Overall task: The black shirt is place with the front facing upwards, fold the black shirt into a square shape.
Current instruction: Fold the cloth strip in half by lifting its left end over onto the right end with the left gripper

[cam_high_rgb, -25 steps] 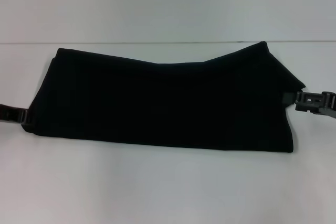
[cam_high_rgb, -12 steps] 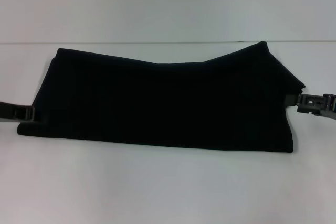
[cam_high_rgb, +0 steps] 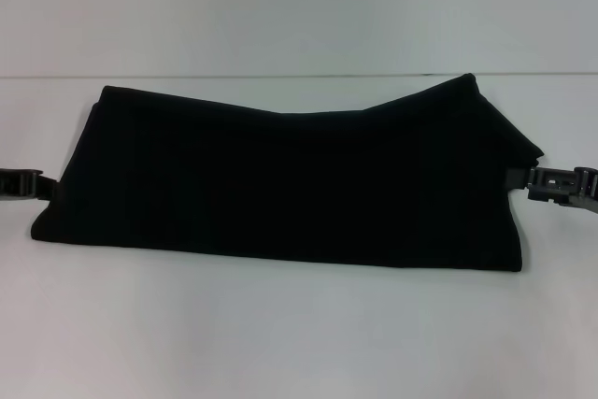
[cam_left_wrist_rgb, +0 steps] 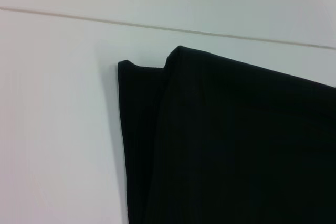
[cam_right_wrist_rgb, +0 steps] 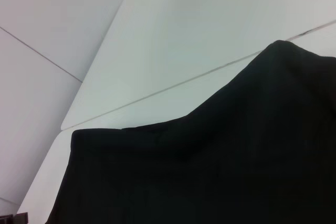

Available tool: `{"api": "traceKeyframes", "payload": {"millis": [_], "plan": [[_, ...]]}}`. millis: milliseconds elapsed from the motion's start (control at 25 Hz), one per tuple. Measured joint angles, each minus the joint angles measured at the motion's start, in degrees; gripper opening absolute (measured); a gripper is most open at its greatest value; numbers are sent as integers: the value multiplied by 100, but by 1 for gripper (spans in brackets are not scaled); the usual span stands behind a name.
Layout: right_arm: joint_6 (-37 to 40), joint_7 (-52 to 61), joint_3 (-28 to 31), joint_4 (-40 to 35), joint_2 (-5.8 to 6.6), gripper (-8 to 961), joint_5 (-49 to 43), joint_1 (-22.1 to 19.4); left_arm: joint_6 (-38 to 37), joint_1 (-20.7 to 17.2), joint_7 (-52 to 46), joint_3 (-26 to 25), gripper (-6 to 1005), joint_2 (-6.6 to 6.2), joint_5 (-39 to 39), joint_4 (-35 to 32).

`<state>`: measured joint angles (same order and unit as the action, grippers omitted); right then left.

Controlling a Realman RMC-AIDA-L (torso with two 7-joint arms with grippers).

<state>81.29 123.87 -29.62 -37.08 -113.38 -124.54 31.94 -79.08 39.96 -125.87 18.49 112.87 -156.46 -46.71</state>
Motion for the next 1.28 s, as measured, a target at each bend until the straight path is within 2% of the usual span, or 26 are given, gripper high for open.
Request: {"api": "traceKeyframes", "payload": {"millis": [120,320,560,800,1000,1280], "plan": [[0,7,0,0,0,776,0,-3,-211,-7,-48,33,90,-27,-79,-156],[-1,3,0,0,0,776,0,-7,-202,55,-398,329,190,-71,-704,-160],[-46,-10,-21,74,22,775,-4,11,-21,45,-453,630,310,-53,-731,-128],[-52,-26,-12,78,23,774,-1,2,86,35,-455,609,549,-71,-735,-46],[-53,-44,-8,79,18,776,1,12,305,41,-452,634,592,-79,-737,224],[-53,-47,-9,79,13,775,1,11,517,57,-426,664,591,-81,-737,389]]}}
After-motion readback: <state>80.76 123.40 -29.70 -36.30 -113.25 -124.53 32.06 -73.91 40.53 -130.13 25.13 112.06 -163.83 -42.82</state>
